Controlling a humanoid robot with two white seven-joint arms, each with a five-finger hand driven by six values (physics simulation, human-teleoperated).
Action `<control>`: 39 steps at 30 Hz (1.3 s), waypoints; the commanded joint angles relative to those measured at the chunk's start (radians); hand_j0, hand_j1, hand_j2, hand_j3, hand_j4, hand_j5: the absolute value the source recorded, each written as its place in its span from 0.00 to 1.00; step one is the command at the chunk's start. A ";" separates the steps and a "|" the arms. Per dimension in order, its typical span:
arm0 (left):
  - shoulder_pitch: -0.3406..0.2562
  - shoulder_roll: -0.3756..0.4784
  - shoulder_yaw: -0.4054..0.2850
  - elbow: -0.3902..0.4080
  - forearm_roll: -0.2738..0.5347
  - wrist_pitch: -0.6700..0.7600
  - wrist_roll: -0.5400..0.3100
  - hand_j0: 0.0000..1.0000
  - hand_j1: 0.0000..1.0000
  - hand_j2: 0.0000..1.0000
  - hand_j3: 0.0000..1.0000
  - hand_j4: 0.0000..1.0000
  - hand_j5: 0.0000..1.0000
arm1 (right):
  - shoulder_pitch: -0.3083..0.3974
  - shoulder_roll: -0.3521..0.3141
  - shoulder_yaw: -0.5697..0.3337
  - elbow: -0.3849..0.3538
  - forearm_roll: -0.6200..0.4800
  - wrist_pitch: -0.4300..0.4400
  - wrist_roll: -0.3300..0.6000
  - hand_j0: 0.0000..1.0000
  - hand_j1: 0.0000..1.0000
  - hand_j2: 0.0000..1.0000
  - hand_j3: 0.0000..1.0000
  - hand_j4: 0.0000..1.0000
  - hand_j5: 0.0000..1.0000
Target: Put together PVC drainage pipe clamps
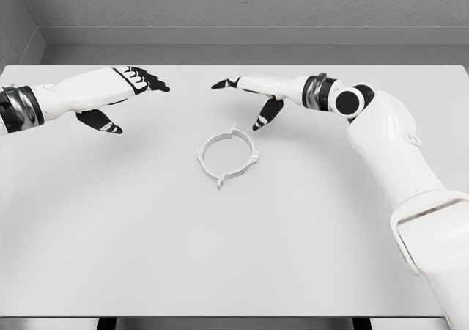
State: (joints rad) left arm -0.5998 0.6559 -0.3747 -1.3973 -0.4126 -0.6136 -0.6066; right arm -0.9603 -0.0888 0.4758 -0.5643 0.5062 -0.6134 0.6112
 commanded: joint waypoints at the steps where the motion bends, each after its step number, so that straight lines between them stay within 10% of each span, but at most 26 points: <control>1: 0.000 0.001 0.000 0.000 0.006 0.003 0.001 1.00 1.00 1.00 1.00 1.00 1.00 | 0.000 0.012 -0.003 0.029 -0.006 0.002 0.000 1.00 1.00 1.00 1.00 1.00 1.00; 39: -0.008 -0.002 0.000 0.004 0.006 0.003 0.001 1.00 1.00 1.00 1.00 1.00 1.00 | 0.002 0.024 0.001 0.044 0.005 0.002 0.000 1.00 1.00 1.00 1.00 1.00 1.00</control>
State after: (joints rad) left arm -0.6075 0.6529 -0.3746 -1.3936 -0.4126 -0.6135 -0.6068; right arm -0.9587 -0.0646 0.4809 -0.5182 0.5189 -0.6136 0.6112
